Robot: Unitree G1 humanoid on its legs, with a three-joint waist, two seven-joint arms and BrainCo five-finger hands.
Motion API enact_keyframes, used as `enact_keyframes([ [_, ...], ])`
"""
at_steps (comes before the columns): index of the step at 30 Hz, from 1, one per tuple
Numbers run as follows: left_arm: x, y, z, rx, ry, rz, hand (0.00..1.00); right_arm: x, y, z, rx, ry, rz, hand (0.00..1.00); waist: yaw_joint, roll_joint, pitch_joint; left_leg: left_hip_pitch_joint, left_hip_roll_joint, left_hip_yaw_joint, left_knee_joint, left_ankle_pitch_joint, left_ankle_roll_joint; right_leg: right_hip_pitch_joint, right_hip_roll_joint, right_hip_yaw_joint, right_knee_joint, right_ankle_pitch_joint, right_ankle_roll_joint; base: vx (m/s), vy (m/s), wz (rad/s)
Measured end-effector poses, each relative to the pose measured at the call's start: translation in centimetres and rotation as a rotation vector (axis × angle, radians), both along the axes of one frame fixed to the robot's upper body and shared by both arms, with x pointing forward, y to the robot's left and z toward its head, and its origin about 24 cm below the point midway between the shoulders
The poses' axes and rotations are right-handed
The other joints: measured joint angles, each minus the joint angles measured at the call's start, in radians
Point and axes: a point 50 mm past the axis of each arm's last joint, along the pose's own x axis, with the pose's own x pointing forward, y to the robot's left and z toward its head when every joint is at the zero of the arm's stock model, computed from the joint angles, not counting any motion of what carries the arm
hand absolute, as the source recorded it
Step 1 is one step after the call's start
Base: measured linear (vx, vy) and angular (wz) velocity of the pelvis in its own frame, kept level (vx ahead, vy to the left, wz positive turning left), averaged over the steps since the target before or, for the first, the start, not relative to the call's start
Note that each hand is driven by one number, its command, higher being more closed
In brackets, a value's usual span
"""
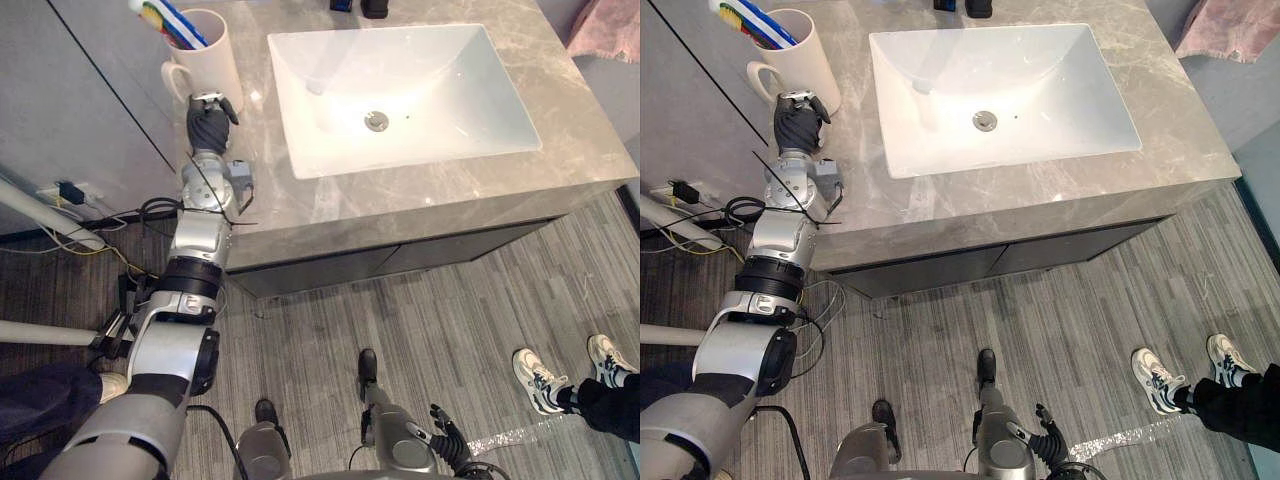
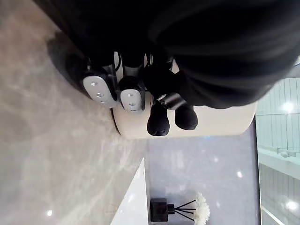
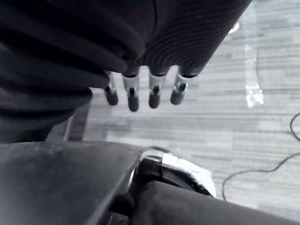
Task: Organize washtable
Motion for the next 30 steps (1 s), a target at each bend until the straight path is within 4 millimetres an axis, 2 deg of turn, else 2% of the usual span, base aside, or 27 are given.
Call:
enact_keyframes([
  [6,0.1,0.2,0.0,0.018,0.009,-0.008,1.0,-0.1,-0.2,0.0,-0.004,0.005,0.007,0.0,0.005,0.001,0.001,-0.011,-0.001,-0.017,0.009,0.0,0.0,0.004,-0.002,-0.014,0.0,-0.001,-0.001,-0.04,-0.015,0.09],
  [11,0.6,-0.4,0.9,0.031,0.008,-0.027,1.0,-0.1,-0.1,0.0,0.013,0.003,-0.013,0.0,0.003,-0.005,0.007,-0.027,-0.001,-0.024,0.023,0.0,0.0,-0.002,-0.004,-0.017,0.0,0.002,0.001,-0.03,-0.013,0.03],
  [13,0.7,-0.8,1.7,0.036,-0.011,-0.037,1.0,0.0,-0.1,0.0,0.014,-0.002,-0.014,0.0,0.005,-0.008,0.018,-0.032,-0.001,-0.024,0.028,0.0,0.0,-0.006,-0.005,-0.017,0.0,0.003,0.0,-0.05,-0.017,-0.01],
  [18,0.7,-1.8,5.2,0.049,-0.1,-0.062,1.0,0.1,0.0,0.1,0.016,-0.01,-0.01,0.0,0.006,-0.025,0.067,-0.077,0.001,-0.022,0.053,0.0,0.0,-0.043,-0.005,-0.012,0.0,0.018,-0.008,-0.06,-0.018,-0.03],
  [27,0.7,-3.3,8.3,0.046,-0.174,-0.098,1.0,0.4,-0.1,0.3,0.013,-0.025,-0.017,0.0,0.007,-0.028,0.077,-0.145,0.021,-0.019,0.094,-0.01,0.0,-0.096,0.008,-0.009,0.0,0.031,-0.017,-0.04,-0.014,-0.03],
  [30,0.5,-3.8,10.8,0.008,-0.227,-0.107,1.0,1.0,0.1,0.8,0.017,-0.057,-0.013,0.0,0.009,-0.03,0.097,-0.175,0.032,-0.016,0.11,-0.011,-0.002,-0.121,0.015,-0.007,0.0,0.038,-0.021,-0.05,-0.022,-0.05],
])
